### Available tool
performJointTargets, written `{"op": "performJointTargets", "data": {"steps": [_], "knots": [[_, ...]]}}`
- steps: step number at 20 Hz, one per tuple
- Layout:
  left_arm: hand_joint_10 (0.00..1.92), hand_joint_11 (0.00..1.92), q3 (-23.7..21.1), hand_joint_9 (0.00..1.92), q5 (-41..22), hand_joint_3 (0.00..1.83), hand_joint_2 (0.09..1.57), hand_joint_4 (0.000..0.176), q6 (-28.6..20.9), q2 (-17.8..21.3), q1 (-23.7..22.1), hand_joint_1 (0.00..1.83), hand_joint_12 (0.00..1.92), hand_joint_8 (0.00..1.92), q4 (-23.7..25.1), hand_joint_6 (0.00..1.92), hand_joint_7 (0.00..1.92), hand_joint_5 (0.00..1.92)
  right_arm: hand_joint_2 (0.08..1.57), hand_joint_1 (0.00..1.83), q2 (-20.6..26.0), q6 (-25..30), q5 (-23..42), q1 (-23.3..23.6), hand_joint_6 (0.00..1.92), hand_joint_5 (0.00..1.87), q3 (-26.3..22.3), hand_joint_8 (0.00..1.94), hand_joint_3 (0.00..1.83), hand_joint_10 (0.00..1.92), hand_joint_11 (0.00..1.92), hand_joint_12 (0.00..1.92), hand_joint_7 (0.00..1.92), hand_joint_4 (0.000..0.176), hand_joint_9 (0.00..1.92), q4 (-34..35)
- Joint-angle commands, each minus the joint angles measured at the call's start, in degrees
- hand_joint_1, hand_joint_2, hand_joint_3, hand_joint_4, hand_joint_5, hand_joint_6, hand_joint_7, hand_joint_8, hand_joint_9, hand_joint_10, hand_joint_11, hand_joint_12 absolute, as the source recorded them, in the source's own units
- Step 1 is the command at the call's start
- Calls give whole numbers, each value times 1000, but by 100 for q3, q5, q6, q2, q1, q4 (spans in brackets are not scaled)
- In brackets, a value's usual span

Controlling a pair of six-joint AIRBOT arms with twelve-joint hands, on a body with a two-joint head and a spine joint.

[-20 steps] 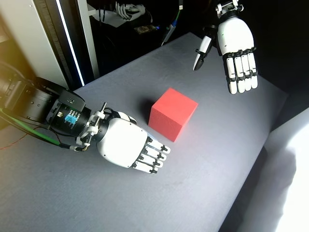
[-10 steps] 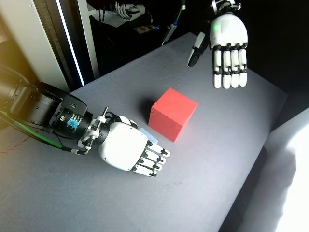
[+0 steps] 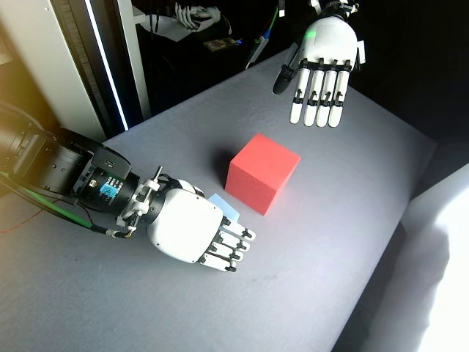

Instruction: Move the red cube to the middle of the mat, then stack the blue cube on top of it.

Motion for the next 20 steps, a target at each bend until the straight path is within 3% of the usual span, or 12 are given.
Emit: {"op": "performJointTargets", "data": {"steps": [1,2,3,4,5,6,7,9,14,20], "knots": [[1,0,-5,6,-325,5,919,0,13,106,-49,646,0,5,-300,4,31,27,950,1106,55,42,505,35,28,477,11,27,7,44,0,990,531,0,470,-79],[0,0,-15,1,-324,5,922,0,13,105,-49,616,0,3,-285,5,29,34,973,1174,55,42,514,35,44,749,18,47,1,102,67,1204,831,0,734,-79],[0,0,-20,0,-314,9,932,0,13,106,-46,598,0,0,-285,1,20,26,989,1202,55,43,521,36,56,894,26,67,2,136,181,1202,1002,0,877,-79],[0,0,-25,0,-303,16,950,0,13,107,-48,608,0,0,-288,0,15,21,1051,1249,56,48,522,36,731,954,39,534,1,120,325,1182,1179,0,1020,-79],[0,0,-27,0,-303,16,950,0,13,110,-50,608,0,0,-297,0,15,21,1051,1249,56,53,522,36,731,954,44,534,1,120,325,1182,1179,0,1020,-79],[3,0,-28,9,-304,13,948,0,13,110,-51,592,0,7,-313,4,32,30,1085,1246,57,55,522,36,951,919,50,751,5,109,393,1163,1147,0,1067,-79],[3,0,-30,10,-303,12,957,0,13,110,-52,616,0,7,-333,3,37,31,1109,1372,62,56,524,38,915,915,52,1021,6,1135,511,1270,1079,0,859,-79],[0,0,-31,0,-303,14,969,0,13,110,-52,581,0,1,-357,0,25,26,1128,1372,89,56,549,71,951,889,57,1083,0,1215,492,1302,1042,0,826,-79],[0,0,1,0,-243,9,976,0,12,121,-50,541,0,4,-407,2,26,25,1122,1373,308,71,548,443,918,916,57,1074,0,1208,519,1245,1031,0,837,-86],[0,0,76,1,-131,9,987,0,12,126,-51,513,0,0,-478,2,28,30,1133,1370,640,283,283,1334,947,897,63,1098,0,1267,469,1345,1011,0,811,-922]]}}
